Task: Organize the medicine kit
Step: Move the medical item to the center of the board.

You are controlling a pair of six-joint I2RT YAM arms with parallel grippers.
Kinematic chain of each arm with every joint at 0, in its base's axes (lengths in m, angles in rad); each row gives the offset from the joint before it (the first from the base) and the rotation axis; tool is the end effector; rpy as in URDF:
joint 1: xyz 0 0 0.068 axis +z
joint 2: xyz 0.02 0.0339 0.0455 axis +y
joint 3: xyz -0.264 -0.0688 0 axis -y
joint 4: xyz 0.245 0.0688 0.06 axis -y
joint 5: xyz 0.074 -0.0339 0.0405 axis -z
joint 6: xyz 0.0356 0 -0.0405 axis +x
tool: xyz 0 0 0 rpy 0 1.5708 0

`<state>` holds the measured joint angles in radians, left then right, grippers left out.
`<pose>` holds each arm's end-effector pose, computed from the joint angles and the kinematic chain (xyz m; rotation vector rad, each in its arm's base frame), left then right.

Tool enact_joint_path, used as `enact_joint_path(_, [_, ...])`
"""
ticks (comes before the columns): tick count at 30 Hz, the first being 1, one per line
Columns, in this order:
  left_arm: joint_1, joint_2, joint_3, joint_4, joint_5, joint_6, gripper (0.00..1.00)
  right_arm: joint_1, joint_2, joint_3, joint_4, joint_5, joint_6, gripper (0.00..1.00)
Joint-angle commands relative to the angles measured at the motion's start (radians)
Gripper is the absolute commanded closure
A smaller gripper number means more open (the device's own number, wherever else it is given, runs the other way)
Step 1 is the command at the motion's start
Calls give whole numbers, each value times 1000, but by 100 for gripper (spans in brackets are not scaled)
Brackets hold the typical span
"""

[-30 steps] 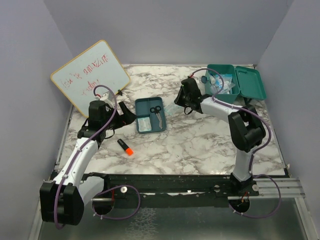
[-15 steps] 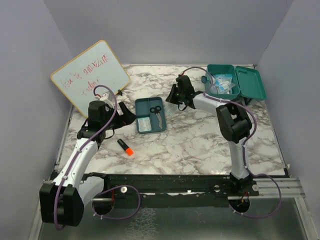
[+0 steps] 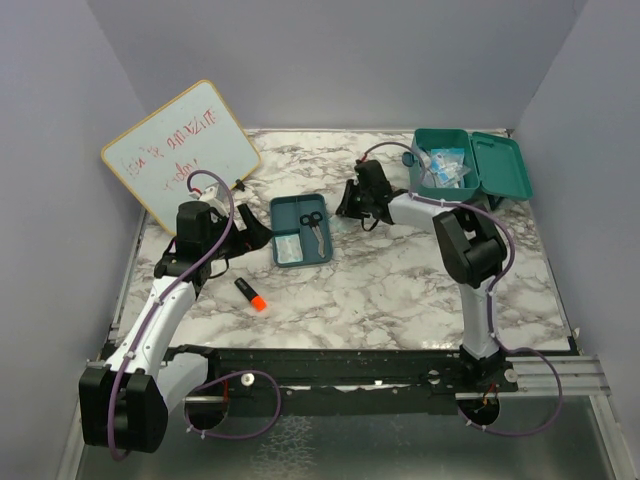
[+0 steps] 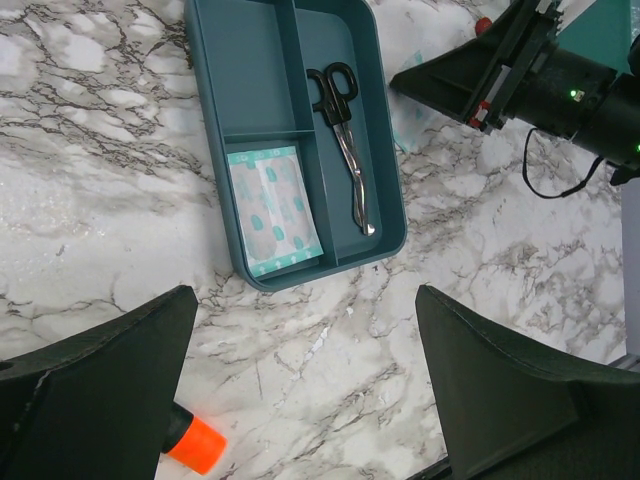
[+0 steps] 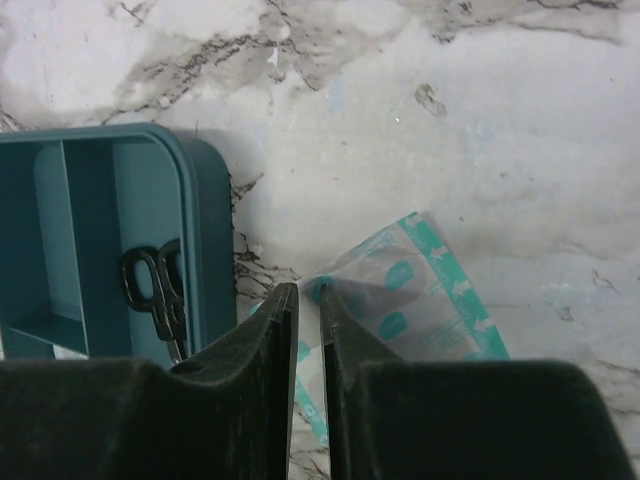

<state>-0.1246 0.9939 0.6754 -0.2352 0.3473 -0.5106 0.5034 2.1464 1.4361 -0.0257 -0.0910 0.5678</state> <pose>0.2157 -0.0392 0.2585 -0.2078 2.1683 -0.7387 0.4099 0.2294 0.1472 0.0287 2.3923 0.6350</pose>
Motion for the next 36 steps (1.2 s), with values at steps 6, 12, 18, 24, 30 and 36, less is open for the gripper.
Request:
enact_joint_path(6, [5, 2, 13, -27, -17, 24, 8, -5, -121, -165, -45, 24, -114, 79])
enact_joint_path(12, [4, 2, 18, -32, -27, 29, 8, -5, -234, -336, -32, -5, -165, 79])
enact_joint_path(18, [4, 2, 20, -33, -28, 32, 9, 0, -384, -500, -47, -57, -218, 79])
enact_joint_path(24, [5, 9, 24, -31, -15, 32, 11, 50, -512, -613, -123, -118, -246, 78])
enact_joint_path(30, [1, 19, 20, -25, 13, 35, 14, 139, -585, -664, -215, -149, -238, 76])
enact_joint_path(36, [-11, 15, 7, -20, 42, 28, 18, 254, -629, -649, -308, -196, -221, 75])
